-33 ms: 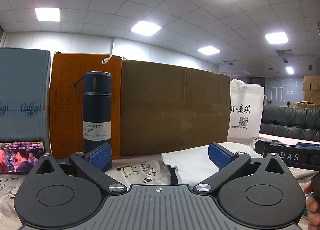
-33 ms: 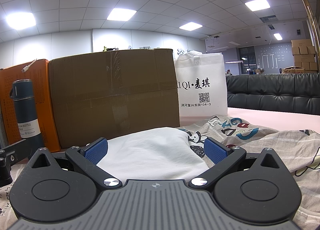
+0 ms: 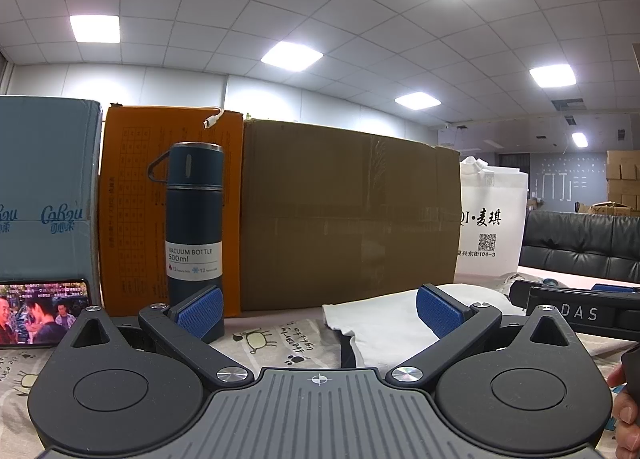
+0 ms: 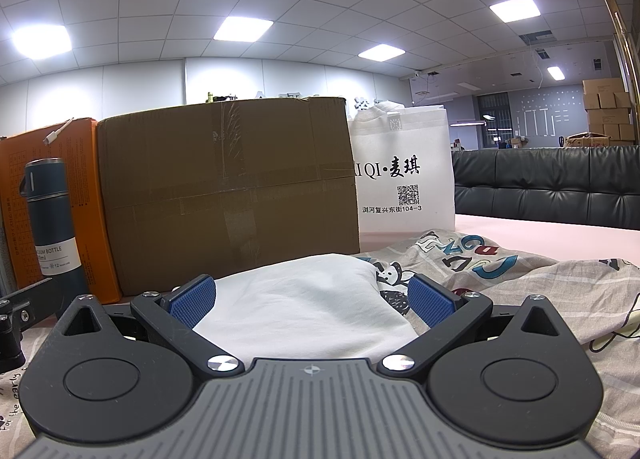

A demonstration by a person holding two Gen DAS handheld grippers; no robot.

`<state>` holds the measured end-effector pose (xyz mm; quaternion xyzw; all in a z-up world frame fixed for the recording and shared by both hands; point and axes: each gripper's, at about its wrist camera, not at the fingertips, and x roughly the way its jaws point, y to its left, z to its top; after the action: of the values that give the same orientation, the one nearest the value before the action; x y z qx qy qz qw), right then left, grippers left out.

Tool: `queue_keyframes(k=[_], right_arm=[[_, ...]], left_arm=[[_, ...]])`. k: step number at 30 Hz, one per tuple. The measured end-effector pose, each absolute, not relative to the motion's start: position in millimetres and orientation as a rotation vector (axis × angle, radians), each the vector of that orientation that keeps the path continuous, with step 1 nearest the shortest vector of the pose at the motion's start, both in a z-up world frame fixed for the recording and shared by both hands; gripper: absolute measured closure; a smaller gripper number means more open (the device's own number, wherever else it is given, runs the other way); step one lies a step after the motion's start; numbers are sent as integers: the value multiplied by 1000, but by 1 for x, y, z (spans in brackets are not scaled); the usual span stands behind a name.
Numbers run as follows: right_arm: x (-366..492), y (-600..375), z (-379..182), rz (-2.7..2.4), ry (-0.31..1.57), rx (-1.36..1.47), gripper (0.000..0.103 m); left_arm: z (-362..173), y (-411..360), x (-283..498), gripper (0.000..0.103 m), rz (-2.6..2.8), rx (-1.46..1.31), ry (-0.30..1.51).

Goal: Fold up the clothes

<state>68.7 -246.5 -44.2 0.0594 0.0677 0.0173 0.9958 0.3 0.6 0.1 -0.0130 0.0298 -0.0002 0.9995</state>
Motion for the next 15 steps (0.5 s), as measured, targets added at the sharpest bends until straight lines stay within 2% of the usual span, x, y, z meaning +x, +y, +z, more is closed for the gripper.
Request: queue_keyframes(k=[15], right_arm=[[69,-246,-44,35,136,119,0]], left_arm=[[2,2,1,0,-1,-34,69]])
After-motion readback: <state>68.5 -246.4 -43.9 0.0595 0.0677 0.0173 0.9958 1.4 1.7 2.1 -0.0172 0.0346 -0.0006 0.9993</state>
